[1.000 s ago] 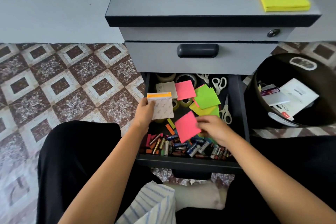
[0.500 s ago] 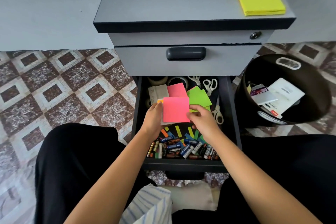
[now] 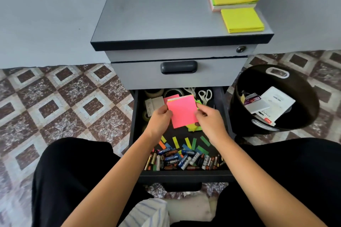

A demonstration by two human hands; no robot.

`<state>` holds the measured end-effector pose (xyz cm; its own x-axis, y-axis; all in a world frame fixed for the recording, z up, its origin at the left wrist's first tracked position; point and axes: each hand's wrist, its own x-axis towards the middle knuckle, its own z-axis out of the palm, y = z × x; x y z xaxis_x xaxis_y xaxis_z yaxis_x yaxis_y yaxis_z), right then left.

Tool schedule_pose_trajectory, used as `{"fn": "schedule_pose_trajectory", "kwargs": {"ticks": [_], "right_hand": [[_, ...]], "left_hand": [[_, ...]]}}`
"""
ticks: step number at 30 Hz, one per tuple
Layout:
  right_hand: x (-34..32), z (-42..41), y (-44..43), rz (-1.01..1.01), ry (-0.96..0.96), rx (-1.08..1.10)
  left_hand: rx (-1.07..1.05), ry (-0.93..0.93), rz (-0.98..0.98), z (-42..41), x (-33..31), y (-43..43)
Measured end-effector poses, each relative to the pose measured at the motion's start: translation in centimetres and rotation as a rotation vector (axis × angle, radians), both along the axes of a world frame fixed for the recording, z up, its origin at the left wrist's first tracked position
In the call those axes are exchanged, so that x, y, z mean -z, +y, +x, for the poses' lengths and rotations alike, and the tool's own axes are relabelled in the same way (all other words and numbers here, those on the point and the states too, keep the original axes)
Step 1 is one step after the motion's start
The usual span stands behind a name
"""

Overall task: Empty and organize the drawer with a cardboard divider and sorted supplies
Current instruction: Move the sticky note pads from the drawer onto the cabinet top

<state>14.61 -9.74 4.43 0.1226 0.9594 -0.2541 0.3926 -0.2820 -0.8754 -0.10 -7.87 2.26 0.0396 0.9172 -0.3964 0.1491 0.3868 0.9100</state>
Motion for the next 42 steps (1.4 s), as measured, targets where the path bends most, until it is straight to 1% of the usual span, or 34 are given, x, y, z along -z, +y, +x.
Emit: {"fn": "schedule_pose_trajectory", "kwargs": {"ticks": [4, 6, 11, 14, 17, 19, 22, 25, 27, 32, 37, 40, 42], "right_hand": [[-3.9, 3.2, 1.8, 0.148, 0.006, 0.055], [-6.0, 4.9, 2.7, 0.225, 0.005, 0.085], [-11.7, 8.7, 5.5, 0.418, 0.007, 0.152], [-14.1, 10.6, 7.8, 0.473, -0.094, 0.215], [-15.9, 11.8, 9.8, 0.459, -0.198, 0.247], [-16.7, 12.0, 10.8, 0.436, -0.272, 0.237], [-16.9, 12.2, 12.1, 0.367, -0.383, 0.160], [-16.3, 12.4, 12.9, 0.277, -0.456, 0.088], [-16.1, 12.5, 13.1, 0.271, -0.487, 0.079], [-16.1, 12.9, 12.8, 0.306, -0.460, 0.042], [-15.7, 14.2, 11.6, 0.327, -0.341, -0.015], [-15.3, 14.5, 11.3, 0.335, -0.360, -0.097], [-15.1, 14.4, 11.4, 0.351, -0.393, -0.090]], "left_hand": [[0.075, 0.044, 0.163, 1.7, -4.7, 1.8], [0.061, 0.047, 0.257, 2.9, -7.6, 2.7], [-0.006, -0.027, 0.442, 6.9, -14.4, 5.4], [0.010, 0.021, 0.485, 9.2, -17.5, 7.8], [0.025, 0.114, 0.482, 11.0, -19.3, 10.4], [0.032, 0.192, 0.466, 11.8, -19.7, 11.9], [0.051, 0.306, 0.419, 12.3, -19.4, 13.4], [0.082, 0.475, 0.427, 12.3, -18.6, 14.1], [0.113, 0.545, 0.423, 12.3, -18.6, 14.2], [0.109, 0.637, 0.459, 12.0, -18.6, 13.7], [0.120, 0.626, 0.529, 11.7, -17.9, 11.6], [0.146, 0.716, 0.570, 11.7, -17.0, 10.3], [0.158, 0.772, 0.610, 11.9, -16.6, 10.0]]}}
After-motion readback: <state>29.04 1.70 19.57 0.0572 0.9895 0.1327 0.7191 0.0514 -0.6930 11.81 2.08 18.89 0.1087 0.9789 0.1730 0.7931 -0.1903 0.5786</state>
